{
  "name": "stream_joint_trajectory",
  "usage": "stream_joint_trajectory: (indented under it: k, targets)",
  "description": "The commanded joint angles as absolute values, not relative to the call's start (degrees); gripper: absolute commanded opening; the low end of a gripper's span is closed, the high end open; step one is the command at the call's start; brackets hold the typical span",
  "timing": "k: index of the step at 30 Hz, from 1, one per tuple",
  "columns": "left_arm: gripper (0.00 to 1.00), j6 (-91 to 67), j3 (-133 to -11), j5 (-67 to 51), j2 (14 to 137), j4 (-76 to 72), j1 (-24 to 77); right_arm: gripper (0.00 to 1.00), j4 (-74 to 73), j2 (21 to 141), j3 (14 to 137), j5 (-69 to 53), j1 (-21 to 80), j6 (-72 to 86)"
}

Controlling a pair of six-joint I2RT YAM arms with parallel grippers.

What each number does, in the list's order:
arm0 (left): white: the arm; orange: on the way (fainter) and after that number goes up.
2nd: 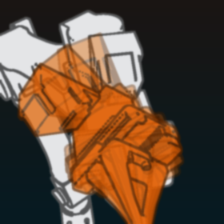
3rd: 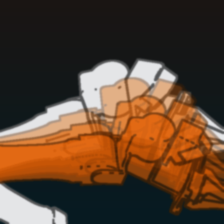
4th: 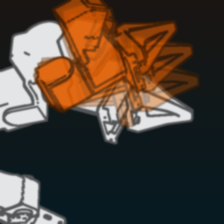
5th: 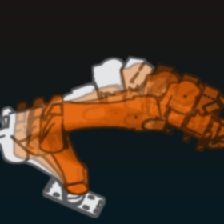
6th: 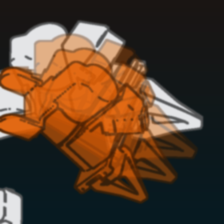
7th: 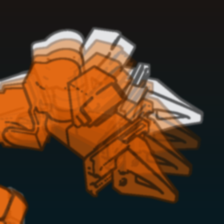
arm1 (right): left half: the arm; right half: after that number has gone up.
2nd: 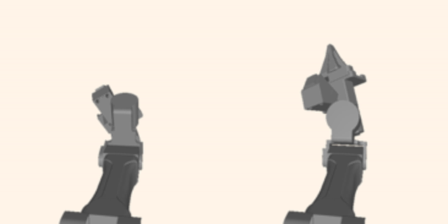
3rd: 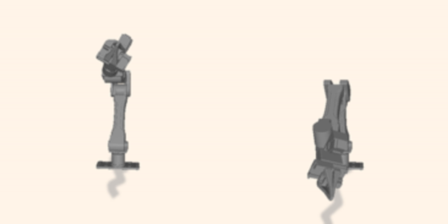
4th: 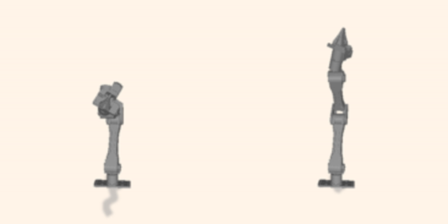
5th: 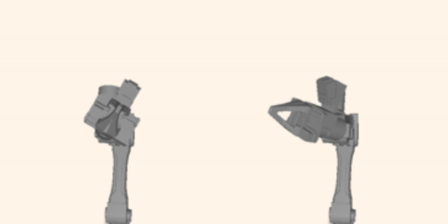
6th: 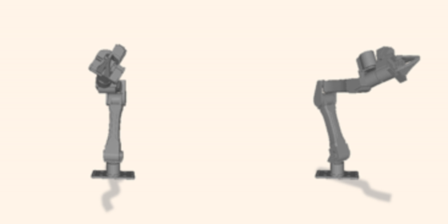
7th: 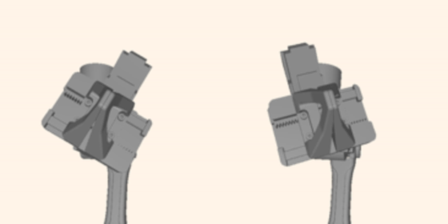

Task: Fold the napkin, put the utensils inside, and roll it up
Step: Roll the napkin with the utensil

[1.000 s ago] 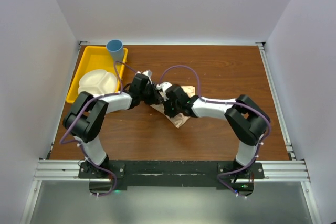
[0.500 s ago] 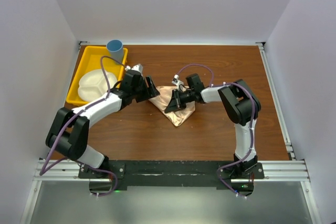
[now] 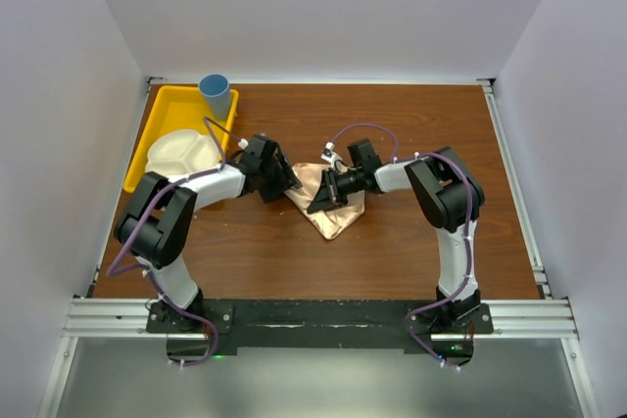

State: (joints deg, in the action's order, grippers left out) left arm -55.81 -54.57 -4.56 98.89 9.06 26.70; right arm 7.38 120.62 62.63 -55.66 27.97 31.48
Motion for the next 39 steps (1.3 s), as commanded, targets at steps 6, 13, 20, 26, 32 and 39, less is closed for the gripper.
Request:
stream_joint_trajectory:
  k: [6,13,20,26,32,39]
  targets:
    - [0.24,-57.40,-58.88,-0.18,103.97,13.01,26.81,0.14,-2.46,119.80,61.61,-48.70,28.39,26.99]
    - [0.00,-55.90,-58.62,-1.49,102.13,14.85,26.89,0.52,-10.54,110.67,61.53,-37.11,30.06,15.48]
    - [0.00,-58.53,-61.87,-3.78,102.92,22.41,27.07,0.69,-12.48,97.31,58.89,-4.56,41.98,6.77]
    - [0.00,-60.03,-63.28,-4.04,102.92,24.87,27.07,0.73,-9.49,95.36,57.74,12.64,51.13,5.28]
    - [0.00,-61.61,-63.63,-5.45,103.36,25.84,27.07,0.75,-11.34,101.24,63.27,22.84,56.85,2.99]
    - [0.00,-62.49,-64.69,-5.27,104.41,27.77,27.07,0.70,-10.63,107.05,65.39,29.00,60.73,2.81]
